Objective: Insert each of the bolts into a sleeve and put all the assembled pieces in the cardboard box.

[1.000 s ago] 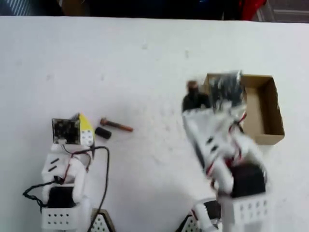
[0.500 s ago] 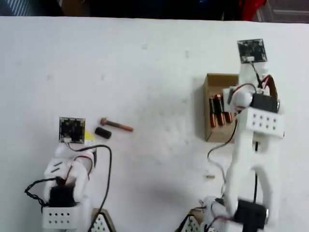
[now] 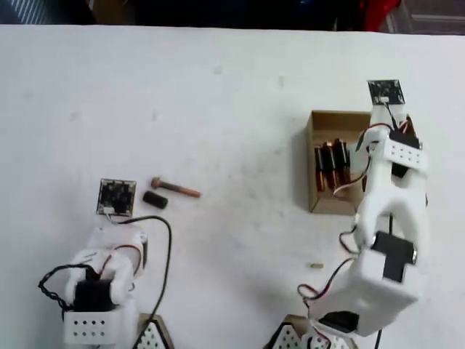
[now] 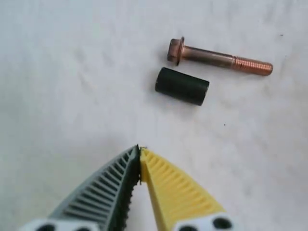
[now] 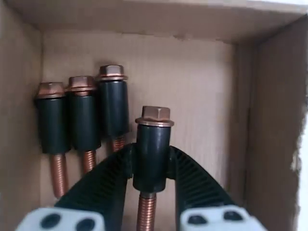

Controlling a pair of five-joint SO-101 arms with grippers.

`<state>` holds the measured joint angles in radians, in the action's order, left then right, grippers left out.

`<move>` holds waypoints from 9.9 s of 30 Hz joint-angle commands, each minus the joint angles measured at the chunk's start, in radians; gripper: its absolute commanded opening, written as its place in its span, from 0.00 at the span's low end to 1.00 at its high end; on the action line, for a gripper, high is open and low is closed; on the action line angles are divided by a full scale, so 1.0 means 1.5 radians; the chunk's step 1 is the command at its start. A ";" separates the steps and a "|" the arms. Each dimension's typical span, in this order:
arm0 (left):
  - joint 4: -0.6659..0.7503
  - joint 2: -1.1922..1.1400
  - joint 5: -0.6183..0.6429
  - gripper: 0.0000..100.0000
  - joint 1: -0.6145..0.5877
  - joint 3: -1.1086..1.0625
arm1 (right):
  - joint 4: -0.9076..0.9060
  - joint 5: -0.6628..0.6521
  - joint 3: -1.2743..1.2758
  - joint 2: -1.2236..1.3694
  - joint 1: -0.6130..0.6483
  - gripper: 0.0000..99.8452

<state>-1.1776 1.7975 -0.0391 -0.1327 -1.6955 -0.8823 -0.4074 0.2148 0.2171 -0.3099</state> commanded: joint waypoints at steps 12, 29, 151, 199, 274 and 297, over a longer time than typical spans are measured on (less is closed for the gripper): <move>-0.004 0.003 -0.009 0.02 -0.006 0.001 | -0.142 -0.007 -0.230 0.109 0.031 0.19; -0.014 0.004 -0.009 0.02 -0.161 0.001 | -0.325 -0.002 -0.300 -0.065 0.310 0.17; -0.064 0.002 -0.008 0.02 -0.307 0.001 | -0.591 -0.006 -0.755 0.224 0.635 0.02; -0.064 0.002 -0.009 0.02 -0.307 0.001 | -0.073 -0.070 0.387 -0.350 0.474 0.02; -0.064 0.005 -0.076 0.02 -0.303 0.029 | -0.250 0.050 0.395 -0.960 0.555 0.02; -0.160 -0.080 -0.083 0.02 -0.252 0.321 | -0.018 0.115 0.690 -1.113 0.556 0.02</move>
<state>-1.4231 1.8082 -0.1634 -0.5286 -1.3195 -0.9467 -0.2585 1.2520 -1.4124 0.5232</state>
